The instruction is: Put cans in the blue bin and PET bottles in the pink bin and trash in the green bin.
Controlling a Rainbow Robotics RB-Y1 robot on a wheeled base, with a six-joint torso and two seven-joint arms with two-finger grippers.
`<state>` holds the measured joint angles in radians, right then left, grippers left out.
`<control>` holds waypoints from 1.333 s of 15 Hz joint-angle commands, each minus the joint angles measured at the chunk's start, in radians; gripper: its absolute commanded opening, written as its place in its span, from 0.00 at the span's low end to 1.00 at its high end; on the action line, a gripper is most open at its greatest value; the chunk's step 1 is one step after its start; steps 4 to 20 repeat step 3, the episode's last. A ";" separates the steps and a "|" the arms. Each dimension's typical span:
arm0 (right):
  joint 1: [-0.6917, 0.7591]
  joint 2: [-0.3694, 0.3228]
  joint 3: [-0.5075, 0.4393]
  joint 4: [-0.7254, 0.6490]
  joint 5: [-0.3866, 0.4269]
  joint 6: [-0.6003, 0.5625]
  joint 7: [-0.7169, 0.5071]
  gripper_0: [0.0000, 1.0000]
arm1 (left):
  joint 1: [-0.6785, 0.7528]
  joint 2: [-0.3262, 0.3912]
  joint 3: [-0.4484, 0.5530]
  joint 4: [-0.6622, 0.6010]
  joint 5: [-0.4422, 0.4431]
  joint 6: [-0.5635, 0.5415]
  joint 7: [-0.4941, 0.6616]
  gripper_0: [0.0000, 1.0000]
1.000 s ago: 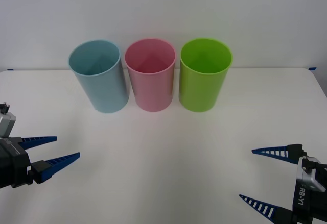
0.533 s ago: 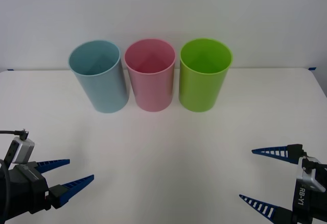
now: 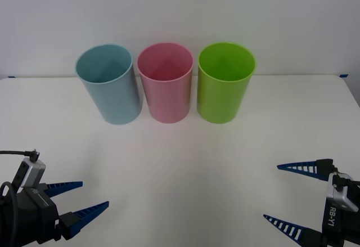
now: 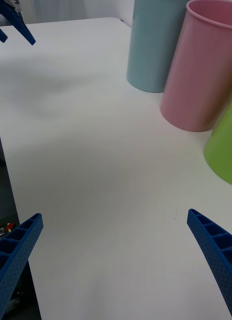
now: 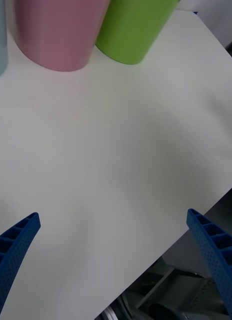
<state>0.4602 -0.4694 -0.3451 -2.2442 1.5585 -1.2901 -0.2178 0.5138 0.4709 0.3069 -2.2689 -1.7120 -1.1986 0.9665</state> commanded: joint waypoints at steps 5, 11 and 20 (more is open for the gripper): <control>0.000 0.000 0.000 0.000 0.000 0.000 0.000 1.00 | 0.000 0.000 0.000 0.000 0.000 0.001 0.000 1.00; 0.000 0.000 0.000 0.000 0.000 0.000 0.000 1.00 | 0.000 0.000 0.000 0.000 0.000 0.001 0.000 1.00; 0.000 0.000 0.000 0.000 0.000 0.000 0.000 1.00 | 0.000 0.000 0.000 0.000 0.000 0.001 0.000 1.00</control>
